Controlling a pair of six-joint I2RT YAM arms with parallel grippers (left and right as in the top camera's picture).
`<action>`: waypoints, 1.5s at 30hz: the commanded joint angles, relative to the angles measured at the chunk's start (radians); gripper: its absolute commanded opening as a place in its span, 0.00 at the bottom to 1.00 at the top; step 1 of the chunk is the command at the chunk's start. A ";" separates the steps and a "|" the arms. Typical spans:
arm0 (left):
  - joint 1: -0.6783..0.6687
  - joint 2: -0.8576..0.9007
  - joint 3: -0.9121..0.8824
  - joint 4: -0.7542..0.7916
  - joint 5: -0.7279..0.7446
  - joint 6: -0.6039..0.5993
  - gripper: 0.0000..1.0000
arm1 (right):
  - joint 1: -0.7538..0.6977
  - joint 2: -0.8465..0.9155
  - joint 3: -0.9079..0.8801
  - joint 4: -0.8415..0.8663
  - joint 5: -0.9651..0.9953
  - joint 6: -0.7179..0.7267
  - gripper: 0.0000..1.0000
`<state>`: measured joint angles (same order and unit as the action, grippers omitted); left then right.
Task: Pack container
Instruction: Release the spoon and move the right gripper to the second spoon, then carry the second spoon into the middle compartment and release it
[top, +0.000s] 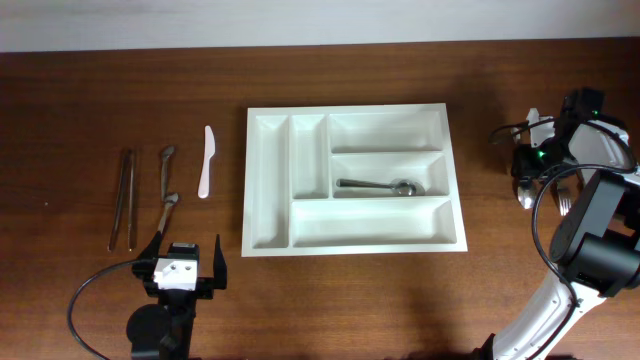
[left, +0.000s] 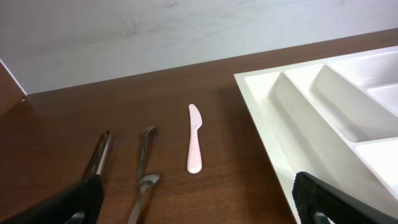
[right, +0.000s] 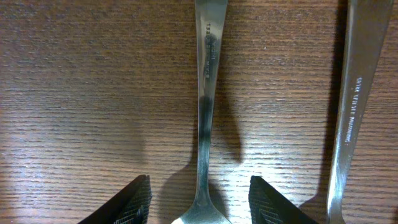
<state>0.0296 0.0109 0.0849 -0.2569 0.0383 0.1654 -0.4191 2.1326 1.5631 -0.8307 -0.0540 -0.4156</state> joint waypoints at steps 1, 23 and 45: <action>0.006 -0.004 -0.005 0.000 0.008 0.016 0.99 | -0.001 0.016 -0.011 0.004 0.014 0.006 0.49; 0.006 -0.004 -0.005 0.000 0.008 0.016 0.99 | 0.000 0.029 0.014 -0.010 0.021 0.034 0.04; 0.006 -0.004 -0.005 0.000 0.008 0.016 0.99 | 0.391 -0.030 0.773 -0.585 -0.384 -0.615 0.04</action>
<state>0.0296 0.0109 0.0849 -0.2569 0.0383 0.1654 -0.0814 2.1311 2.3192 -1.3804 -0.3561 -0.8196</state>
